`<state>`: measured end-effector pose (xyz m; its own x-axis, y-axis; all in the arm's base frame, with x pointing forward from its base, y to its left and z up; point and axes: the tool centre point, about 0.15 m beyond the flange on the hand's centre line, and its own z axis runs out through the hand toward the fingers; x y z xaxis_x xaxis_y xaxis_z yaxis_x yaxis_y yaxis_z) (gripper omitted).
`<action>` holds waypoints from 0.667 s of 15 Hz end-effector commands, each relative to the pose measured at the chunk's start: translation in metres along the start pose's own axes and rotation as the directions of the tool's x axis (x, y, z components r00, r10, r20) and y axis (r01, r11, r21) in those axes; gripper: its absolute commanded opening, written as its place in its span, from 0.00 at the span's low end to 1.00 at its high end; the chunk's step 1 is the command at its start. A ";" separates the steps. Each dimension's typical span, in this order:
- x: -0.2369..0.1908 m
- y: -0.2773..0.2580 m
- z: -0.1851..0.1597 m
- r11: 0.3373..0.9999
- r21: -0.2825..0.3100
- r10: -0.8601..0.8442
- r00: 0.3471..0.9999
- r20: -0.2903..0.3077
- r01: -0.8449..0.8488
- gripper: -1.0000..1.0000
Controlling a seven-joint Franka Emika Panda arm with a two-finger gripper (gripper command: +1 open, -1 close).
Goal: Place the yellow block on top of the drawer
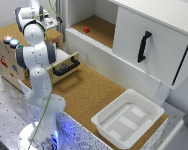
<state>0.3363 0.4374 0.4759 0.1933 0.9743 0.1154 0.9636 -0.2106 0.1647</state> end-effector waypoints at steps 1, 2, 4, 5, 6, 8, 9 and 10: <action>-0.028 0.006 -0.016 0.998 -0.010 0.064 0.995 0.075 -0.063 1.00; -0.041 0.006 -0.017 0.996 -0.010 0.091 0.994 0.068 -0.091 1.00; -0.073 -0.001 -0.013 0.986 -0.021 0.164 0.984 0.063 -0.163 1.00; -0.087 -0.004 -0.011 0.977 -0.006 0.213 0.976 0.050 -0.213 1.00; -0.099 -0.009 -0.009 0.964 -0.005 0.266 0.963 0.040 -0.266 1.00; -0.121 -0.020 -0.001 0.922 -0.007 0.387 0.922 0.008 -0.387 1.00; -0.126 -0.027 0.006 0.906 -0.006 0.422 0.906 -0.013 -0.422 1.00; -0.129 -0.030 0.012 0.885 -0.024 0.465 0.885 -0.030 -0.465 1.00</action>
<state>0.3213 0.3634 0.4808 0.4955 0.8686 0.0075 0.8603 -0.4919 0.1337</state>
